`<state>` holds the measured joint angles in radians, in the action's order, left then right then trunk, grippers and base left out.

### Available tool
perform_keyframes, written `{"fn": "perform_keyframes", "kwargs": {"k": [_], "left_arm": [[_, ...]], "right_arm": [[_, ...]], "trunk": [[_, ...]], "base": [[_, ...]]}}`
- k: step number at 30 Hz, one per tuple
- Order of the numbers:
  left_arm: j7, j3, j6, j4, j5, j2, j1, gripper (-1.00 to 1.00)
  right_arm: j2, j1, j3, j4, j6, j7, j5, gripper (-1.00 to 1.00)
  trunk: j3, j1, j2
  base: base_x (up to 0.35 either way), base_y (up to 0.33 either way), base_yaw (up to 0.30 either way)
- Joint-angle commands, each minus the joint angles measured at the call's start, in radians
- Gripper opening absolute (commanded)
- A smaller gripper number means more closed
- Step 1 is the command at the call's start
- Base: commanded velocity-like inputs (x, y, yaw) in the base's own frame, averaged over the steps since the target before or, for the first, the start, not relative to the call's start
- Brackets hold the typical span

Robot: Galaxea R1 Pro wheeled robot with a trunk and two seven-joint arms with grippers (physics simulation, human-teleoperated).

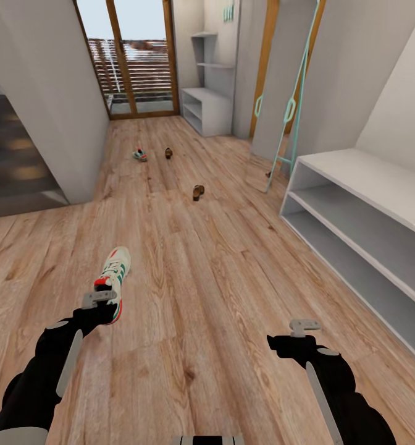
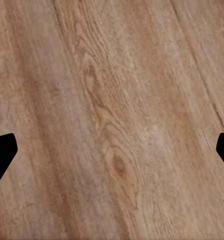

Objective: Pick up the two gym shoes and the two sandals from the corridor floor and place them onto the hallstand (shoe rack) in the corridor, making sure they are on the rack and not on the floor. Arrange them so the two gym shoes are next to each other and the two sandals are next to each other.

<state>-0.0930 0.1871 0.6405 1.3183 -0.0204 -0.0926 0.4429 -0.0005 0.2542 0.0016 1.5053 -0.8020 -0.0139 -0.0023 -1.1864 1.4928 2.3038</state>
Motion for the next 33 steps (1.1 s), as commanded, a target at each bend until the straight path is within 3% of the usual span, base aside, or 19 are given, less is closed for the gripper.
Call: {"fn": "perform_keyframes", "kwargs": {"k": [1, 15, 24, 33], "left_arm": [[-0.004, 0.001, 0.006, 0.001, -0.001, 0.000, 0.000, -1.00], [-0.004, 0.002, 0.006, 0.001, 0.000, 0.000, 0.000, -1.00], [-0.004, 0.002, 0.006, 0.001, -0.001, 0.001, 0.000, -1.00], [-0.004, 0.002, 0.007, 0.001, -0.001, 0.000, 0.000, -1.00]], "right_arm": [[0.000, 0.000, 0.000, 0.001, -0.005, -0.001, 0.000, 1.00], [0.000, 0.000, 0.000, 0.001, -0.005, -0.001, 0.001, 1.00], [-0.001, 0.000, -0.001, 0.001, -0.005, -0.001, 0.001, 1.00], [0.000, 0.000, -0.002, 0.001, -0.005, -0.001, 0.001, 1.00]], "trunk": [[0.004, -0.004, -0.007], [0.071, -0.058, -0.105], [0.078, -0.058, -0.105], [0.065, -0.023, -0.042]], "base": [[0.000, 0.000, 0.021], [0.000, 0.000, 0.003], [0.000, 0.000, 0.000], [0.000, 0.000, 0.000]]}}
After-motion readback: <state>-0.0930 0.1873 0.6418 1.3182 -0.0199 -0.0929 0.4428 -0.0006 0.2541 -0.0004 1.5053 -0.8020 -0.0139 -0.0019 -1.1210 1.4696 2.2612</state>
